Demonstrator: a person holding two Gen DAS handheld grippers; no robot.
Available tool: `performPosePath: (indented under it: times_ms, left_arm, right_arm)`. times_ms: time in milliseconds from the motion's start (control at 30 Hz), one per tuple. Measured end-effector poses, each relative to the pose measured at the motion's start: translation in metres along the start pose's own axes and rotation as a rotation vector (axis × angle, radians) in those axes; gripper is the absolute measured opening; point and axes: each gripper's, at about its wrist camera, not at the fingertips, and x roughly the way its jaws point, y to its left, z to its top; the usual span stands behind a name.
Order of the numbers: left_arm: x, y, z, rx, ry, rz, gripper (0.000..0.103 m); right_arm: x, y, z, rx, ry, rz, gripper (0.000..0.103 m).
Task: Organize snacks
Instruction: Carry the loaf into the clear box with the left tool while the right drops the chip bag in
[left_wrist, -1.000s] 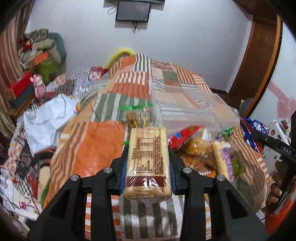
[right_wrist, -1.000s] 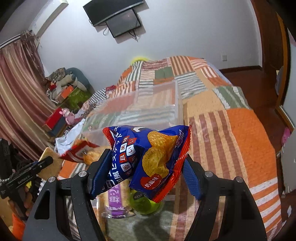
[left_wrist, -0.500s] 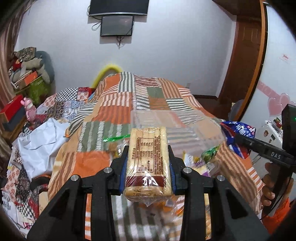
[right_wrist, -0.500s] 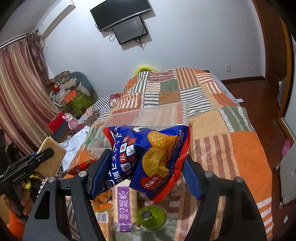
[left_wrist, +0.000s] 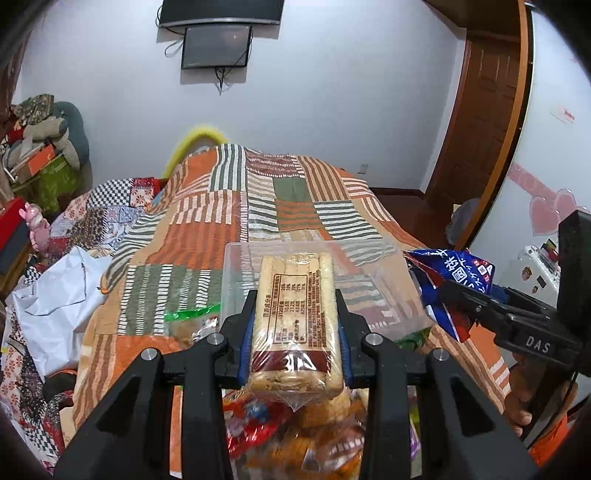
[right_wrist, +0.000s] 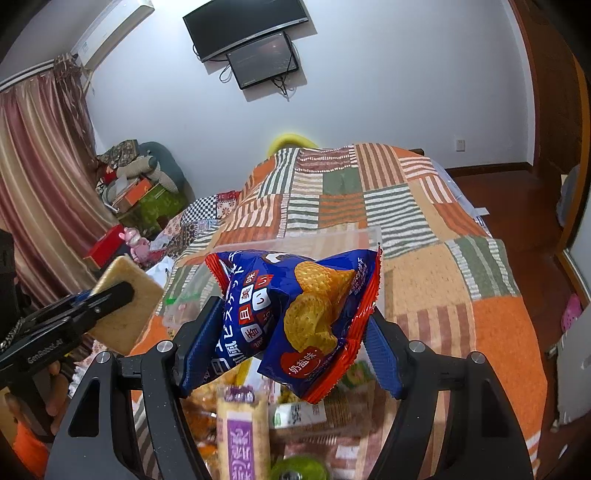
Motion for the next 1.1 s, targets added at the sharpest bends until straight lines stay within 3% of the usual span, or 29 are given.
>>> performPosePath:
  times_ms: [500,1100]
  left_arm:
    - [0.07,0.001,0.027,0.052,0.118,0.014,0.036]
    - [0.122,0.01,0.019,0.05,0.297,0.024,0.036]
  right_arm:
    - [0.044,0.005,0.013,-0.044,0.066,-0.018,0.07]
    - [0.082,-0.009,0.006,-0.04,0.219,-0.046,0.07]
